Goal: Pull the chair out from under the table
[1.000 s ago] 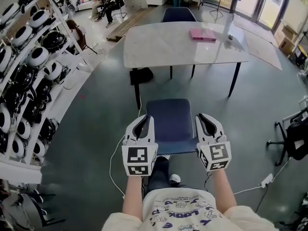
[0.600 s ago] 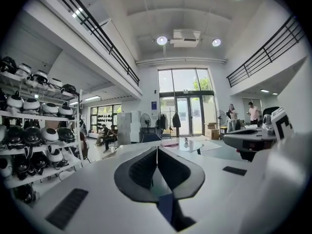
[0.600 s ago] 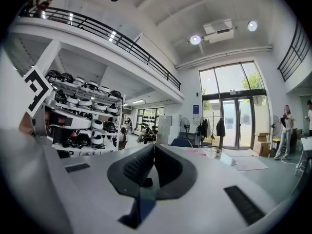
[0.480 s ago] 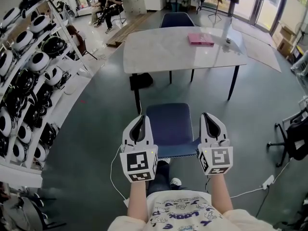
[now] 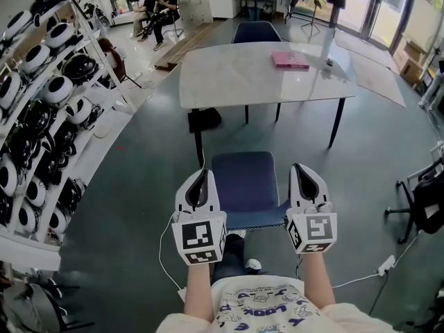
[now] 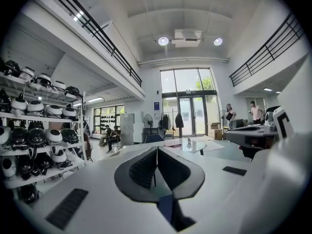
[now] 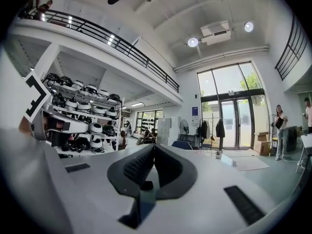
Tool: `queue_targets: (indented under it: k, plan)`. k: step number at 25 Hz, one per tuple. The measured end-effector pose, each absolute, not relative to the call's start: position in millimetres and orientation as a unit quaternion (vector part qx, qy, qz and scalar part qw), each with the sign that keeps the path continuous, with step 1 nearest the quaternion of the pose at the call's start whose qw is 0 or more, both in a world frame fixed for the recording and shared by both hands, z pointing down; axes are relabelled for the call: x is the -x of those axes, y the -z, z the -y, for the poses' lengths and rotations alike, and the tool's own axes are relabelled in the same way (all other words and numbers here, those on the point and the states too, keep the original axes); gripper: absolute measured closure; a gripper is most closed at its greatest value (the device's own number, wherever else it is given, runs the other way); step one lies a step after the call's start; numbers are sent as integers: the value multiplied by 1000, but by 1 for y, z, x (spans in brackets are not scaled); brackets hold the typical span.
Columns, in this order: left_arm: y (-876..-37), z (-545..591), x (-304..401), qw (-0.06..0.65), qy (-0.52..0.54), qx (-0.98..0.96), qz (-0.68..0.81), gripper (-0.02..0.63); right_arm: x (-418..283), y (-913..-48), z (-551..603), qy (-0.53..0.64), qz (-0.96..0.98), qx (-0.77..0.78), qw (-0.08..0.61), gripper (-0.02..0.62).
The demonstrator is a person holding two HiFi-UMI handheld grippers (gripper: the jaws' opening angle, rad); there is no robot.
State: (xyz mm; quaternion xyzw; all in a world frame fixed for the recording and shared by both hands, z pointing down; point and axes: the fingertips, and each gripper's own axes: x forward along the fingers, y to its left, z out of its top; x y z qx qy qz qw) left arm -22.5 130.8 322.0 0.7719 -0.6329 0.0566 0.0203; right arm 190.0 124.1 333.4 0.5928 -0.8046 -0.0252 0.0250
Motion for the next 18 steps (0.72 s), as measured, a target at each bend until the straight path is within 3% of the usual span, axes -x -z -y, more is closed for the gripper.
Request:
queue_targets:
  k: [18]
  plan:
    - [-326,-128,23,29,-65,-774,629,584,-195,-334,-120,17,800,-599,23,591]
